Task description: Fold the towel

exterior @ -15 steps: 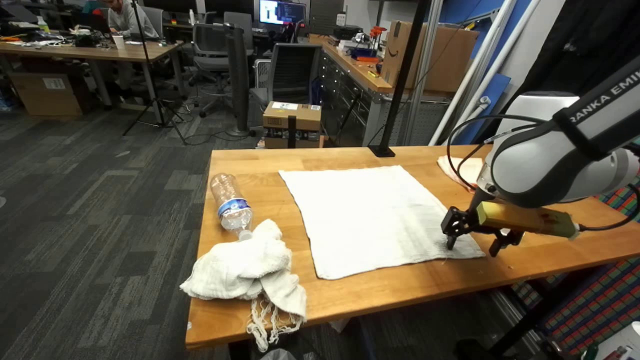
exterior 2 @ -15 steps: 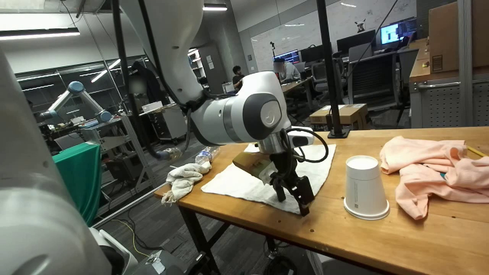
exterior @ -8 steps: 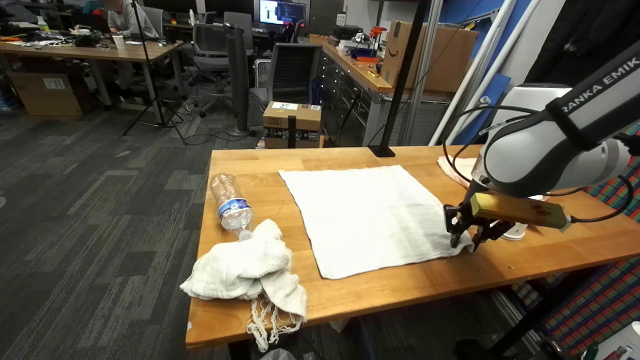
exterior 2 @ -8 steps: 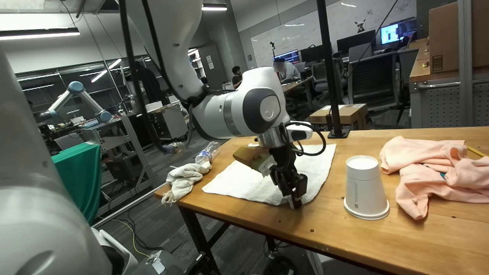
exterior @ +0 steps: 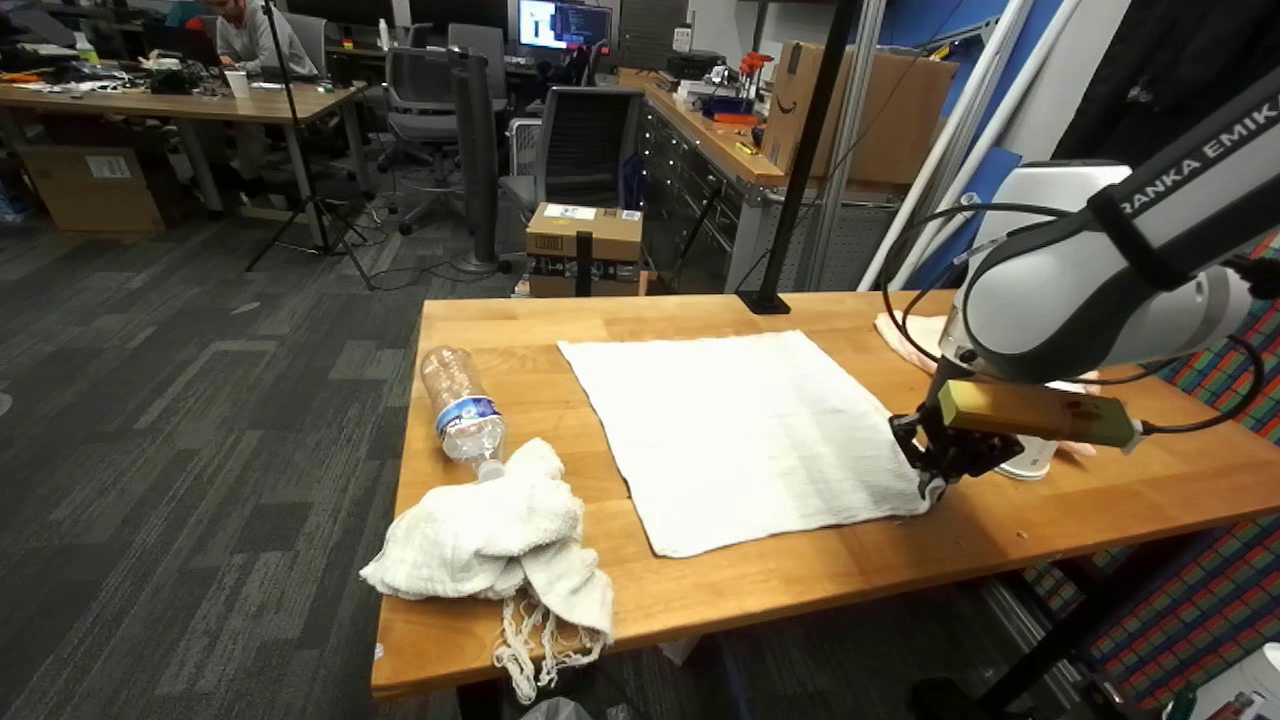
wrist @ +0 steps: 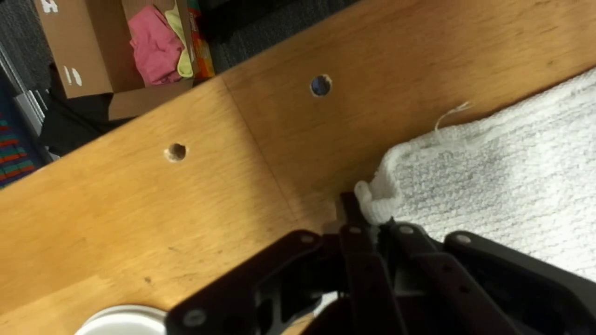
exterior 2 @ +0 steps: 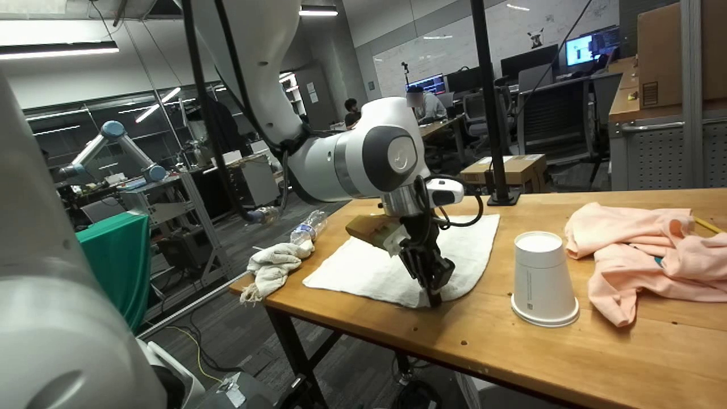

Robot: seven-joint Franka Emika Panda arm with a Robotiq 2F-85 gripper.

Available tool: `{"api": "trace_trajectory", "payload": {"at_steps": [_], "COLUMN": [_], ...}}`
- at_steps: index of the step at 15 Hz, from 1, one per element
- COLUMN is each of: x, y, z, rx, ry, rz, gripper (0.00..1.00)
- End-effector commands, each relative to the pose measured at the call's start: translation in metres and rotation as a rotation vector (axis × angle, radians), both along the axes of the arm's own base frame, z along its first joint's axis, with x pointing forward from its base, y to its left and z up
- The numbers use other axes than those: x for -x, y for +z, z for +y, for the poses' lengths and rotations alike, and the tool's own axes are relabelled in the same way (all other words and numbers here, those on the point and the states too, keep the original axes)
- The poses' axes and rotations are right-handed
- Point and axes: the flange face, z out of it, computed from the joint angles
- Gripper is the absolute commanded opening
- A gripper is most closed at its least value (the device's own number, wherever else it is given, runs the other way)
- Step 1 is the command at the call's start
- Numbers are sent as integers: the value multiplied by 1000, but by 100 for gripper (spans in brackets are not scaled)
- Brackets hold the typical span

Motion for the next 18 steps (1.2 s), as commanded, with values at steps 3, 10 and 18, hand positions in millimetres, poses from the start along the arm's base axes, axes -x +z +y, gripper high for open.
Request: {"api": "trace_trajectory", "payload": {"at_steps": [3, 10, 18], "x": [-15, -47, -106], "y": [26, 54, 101], "z": [0, 26, 102], "rx": [86, 109, 144], "ry": [6, 30, 86], "rz": [42, 81, 84], "gripper": [5, 5, 5]}}
